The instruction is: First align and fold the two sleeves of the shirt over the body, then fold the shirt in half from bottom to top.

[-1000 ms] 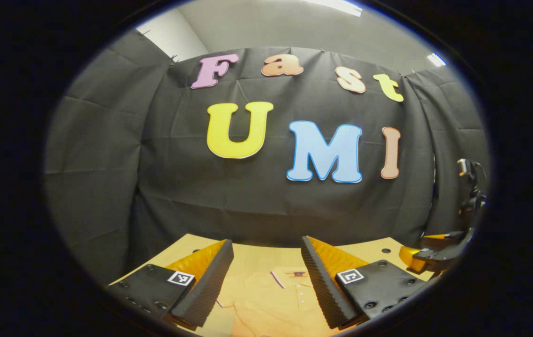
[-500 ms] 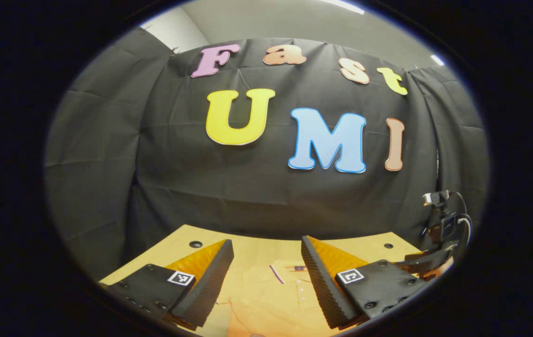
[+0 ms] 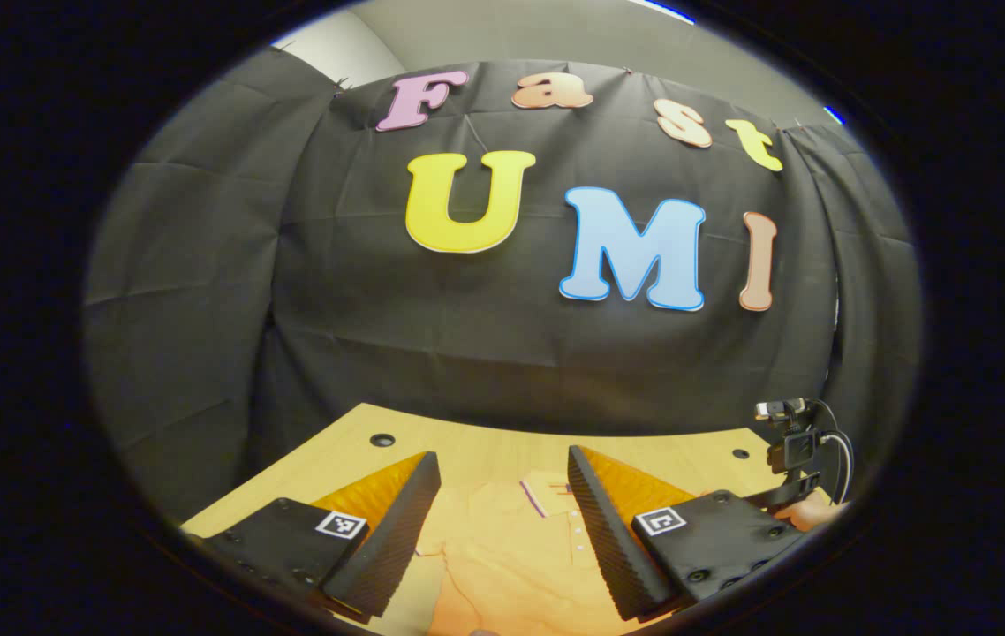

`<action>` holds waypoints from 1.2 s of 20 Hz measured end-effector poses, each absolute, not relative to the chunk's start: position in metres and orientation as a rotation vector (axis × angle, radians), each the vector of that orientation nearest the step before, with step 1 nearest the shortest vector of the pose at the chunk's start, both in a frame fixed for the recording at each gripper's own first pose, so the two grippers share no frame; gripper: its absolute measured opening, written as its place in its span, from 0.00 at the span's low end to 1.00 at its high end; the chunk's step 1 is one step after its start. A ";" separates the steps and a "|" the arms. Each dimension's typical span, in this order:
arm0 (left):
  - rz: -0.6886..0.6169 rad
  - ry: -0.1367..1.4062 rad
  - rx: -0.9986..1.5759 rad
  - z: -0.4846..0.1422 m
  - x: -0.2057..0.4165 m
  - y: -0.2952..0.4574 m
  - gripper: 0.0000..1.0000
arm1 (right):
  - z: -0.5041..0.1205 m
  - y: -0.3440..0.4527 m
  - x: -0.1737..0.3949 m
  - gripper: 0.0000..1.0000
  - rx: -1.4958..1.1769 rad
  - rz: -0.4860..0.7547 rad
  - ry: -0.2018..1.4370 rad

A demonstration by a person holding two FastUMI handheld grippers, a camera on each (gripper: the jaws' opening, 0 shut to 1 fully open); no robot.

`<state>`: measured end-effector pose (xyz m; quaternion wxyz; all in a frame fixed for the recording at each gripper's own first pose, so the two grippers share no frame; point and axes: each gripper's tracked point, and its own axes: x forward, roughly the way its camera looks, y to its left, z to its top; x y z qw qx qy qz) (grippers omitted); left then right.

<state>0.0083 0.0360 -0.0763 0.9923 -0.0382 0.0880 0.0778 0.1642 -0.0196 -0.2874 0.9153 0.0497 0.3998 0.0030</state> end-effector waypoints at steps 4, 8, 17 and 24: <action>0.183 0.190 -0.060 -0.079 -0.005 0.042 0.93 | -0.303 -0.020 0.168 0.86 0.108 0.010 0.859; 0.189 0.198 -0.062 -0.081 -0.016 0.037 0.94 | -0.302 -0.009 0.169 0.78 0.140 0.052 0.856; 0.203 0.182 -0.050 -0.073 -0.035 0.040 0.94 | -0.299 -0.002 0.172 0.05 0.041 0.047 0.790; 0.214 0.170 -0.055 -0.069 -0.045 0.045 0.94 | -0.241 0.018 0.169 0.03 -0.080 0.114 0.649</action>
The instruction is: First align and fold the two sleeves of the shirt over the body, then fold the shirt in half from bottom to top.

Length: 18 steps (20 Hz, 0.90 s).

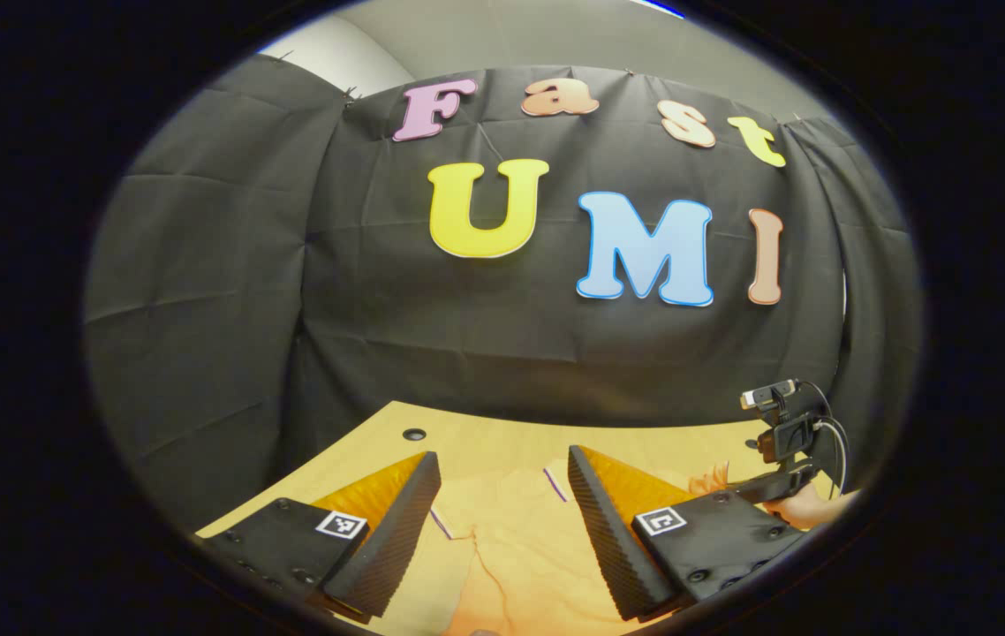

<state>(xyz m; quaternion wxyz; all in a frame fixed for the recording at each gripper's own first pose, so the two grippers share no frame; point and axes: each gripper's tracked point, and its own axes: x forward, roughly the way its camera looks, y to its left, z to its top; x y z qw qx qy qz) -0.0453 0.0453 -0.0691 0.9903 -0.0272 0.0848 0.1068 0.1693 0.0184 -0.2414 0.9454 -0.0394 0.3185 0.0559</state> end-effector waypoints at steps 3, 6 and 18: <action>0.220 0.151 -0.071 -0.065 -0.050 0.047 0.94 | -0.224 0.047 0.168 0.03 -0.102 0.193 0.614; 0.251 0.140 -0.080 -0.067 -0.059 0.056 0.93 | -0.220 0.069 0.165 0.03 -0.139 0.253 0.603; 0.323 0.175 -0.097 -0.089 -0.082 0.087 0.94 | -0.244 0.120 0.144 0.05 -0.179 0.390 0.668</action>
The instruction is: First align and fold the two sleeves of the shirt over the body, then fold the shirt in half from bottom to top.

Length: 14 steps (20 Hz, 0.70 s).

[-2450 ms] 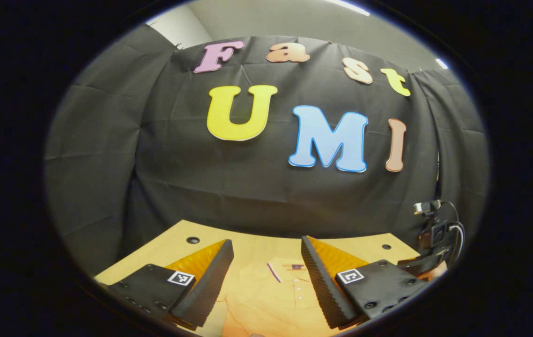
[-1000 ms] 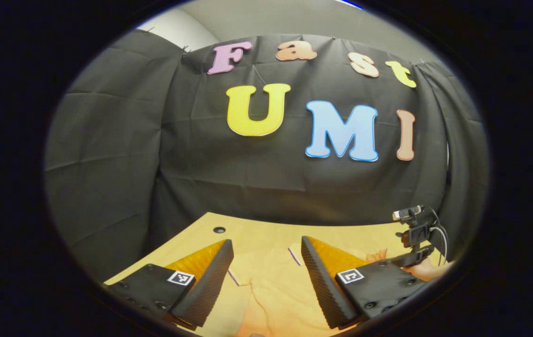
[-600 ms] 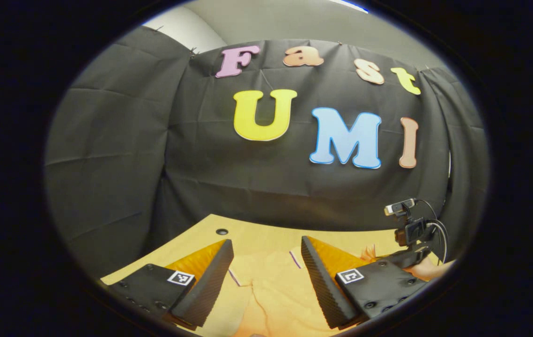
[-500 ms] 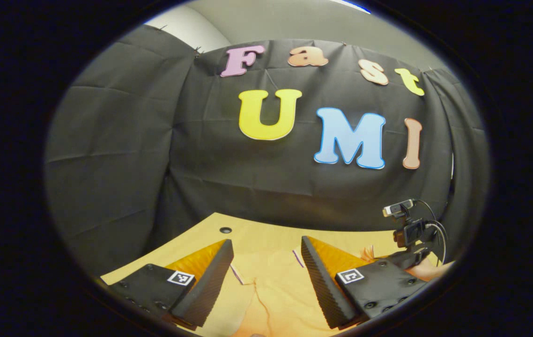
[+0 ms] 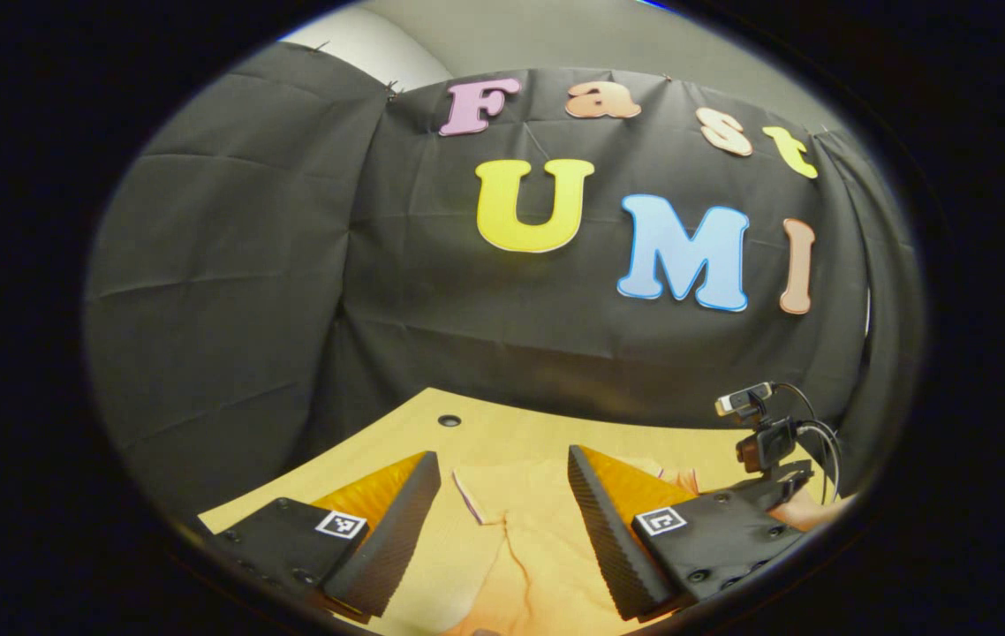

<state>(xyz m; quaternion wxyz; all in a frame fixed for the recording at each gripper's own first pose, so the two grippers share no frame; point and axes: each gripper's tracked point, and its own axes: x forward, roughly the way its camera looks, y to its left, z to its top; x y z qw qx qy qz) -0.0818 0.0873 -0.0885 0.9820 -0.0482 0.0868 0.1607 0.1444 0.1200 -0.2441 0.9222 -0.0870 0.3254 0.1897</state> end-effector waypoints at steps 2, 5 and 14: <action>0.319 0.175 -0.095 -0.089 -0.081 0.089 0.94 | -0.241 0.121 0.144 0.06 -0.151 0.390 0.670; 0.305 0.176 -0.096 -0.090 -0.078 0.090 0.94 | -0.235 0.122 0.136 0.28 -0.102 0.401 0.675; 0.233 0.195 -0.094 -0.107 -0.057 0.096 0.94 | -0.185 0.104 0.100 0.97 -0.022 0.320 0.582</action>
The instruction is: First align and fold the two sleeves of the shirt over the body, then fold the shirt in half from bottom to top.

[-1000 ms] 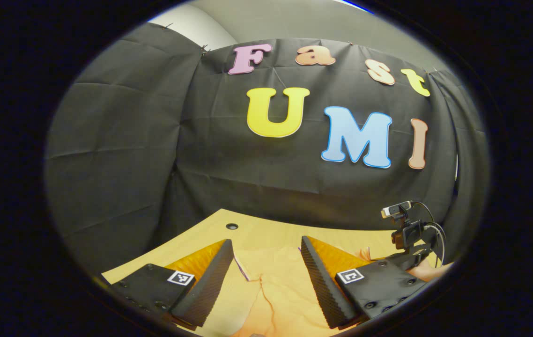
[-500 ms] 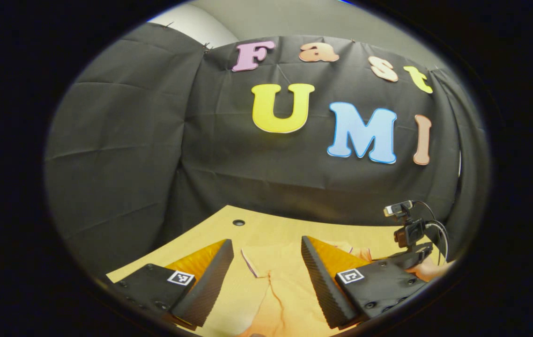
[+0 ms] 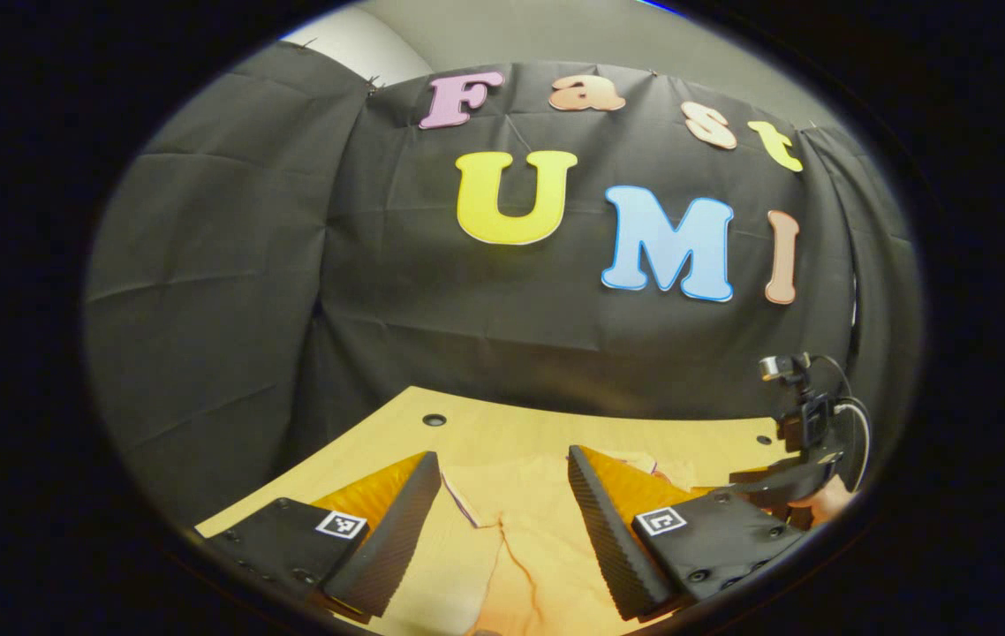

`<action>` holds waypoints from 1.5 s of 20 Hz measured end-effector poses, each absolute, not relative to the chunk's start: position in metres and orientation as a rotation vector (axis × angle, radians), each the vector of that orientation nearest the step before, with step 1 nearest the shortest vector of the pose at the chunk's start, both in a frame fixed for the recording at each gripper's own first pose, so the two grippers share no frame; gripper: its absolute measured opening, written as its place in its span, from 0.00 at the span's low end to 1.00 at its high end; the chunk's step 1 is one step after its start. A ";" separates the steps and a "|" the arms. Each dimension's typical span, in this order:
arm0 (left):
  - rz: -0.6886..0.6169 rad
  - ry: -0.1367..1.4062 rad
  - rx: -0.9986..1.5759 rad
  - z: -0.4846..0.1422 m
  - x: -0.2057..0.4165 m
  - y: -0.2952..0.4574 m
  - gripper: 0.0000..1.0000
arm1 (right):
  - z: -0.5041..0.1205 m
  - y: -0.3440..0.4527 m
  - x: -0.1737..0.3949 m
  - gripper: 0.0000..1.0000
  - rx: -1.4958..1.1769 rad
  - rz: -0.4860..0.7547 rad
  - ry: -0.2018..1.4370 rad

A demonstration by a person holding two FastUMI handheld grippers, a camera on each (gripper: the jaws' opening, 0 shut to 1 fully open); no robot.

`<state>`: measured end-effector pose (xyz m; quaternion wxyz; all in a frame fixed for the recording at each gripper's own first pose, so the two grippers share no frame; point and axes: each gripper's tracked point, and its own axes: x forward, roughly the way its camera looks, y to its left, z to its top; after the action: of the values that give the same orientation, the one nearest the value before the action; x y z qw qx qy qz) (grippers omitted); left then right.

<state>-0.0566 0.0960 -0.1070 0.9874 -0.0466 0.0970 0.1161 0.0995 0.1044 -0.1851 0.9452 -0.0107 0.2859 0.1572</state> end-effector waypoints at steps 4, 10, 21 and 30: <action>0.188 0.248 -0.142 -0.140 -0.033 0.110 0.94 | -0.128 0.099 0.071 0.96 0.034 0.273 0.460; 0.158 0.355 -0.178 -0.204 0.017 0.153 0.94 | -0.058 0.093 0.021 0.96 0.023 0.171 0.283; 0.253 0.547 -0.173 -0.337 0.091 0.217 0.95 | -0.055 0.118 -0.043 0.96 0.018 0.195 0.319; 0.270 0.580 -0.135 -0.382 0.138 0.226 0.94 | -0.072 0.103 -0.057 0.96 0.006 0.197 0.383</action>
<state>0.1382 0.2259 -0.3823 0.9471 -0.0662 0.2849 0.1325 -0.0569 0.1027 -0.0718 0.9769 0.0030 0.1900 0.0980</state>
